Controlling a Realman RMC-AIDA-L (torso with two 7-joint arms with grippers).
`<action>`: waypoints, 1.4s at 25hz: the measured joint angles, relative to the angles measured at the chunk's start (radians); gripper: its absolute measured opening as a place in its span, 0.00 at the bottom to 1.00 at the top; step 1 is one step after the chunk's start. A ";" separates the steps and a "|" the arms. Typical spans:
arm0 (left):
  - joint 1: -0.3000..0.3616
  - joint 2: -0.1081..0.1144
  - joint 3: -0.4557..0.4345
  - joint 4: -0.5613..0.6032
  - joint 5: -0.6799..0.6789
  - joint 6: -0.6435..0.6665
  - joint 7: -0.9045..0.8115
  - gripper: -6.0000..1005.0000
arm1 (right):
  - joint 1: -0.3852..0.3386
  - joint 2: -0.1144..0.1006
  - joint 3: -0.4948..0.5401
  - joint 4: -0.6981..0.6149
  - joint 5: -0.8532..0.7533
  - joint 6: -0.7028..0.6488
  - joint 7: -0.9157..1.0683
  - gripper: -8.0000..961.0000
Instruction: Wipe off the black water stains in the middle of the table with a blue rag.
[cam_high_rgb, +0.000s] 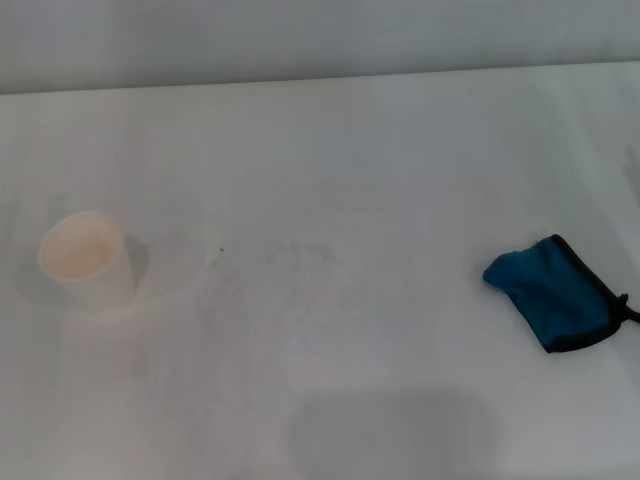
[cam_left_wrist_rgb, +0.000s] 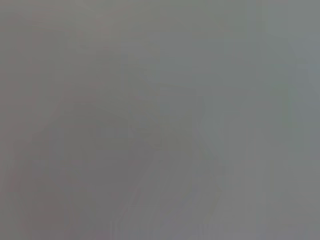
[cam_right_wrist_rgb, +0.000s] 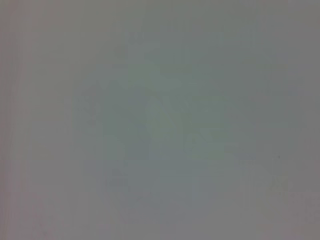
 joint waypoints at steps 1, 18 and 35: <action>0.000 0.001 0.000 0.000 0.000 0.005 0.000 0.66 | 0.000 0.000 0.000 0.003 0.001 0.005 0.000 0.66; -0.001 -0.001 0.000 0.003 -0.006 0.019 0.005 0.67 | 0.010 0.000 0.000 -0.010 0.026 0.019 -0.004 0.66; 0.001 -0.002 0.008 0.001 0.001 0.022 0.005 0.67 | 0.009 0.002 0.000 -0.001 0.026 0.019 -0.005 0.66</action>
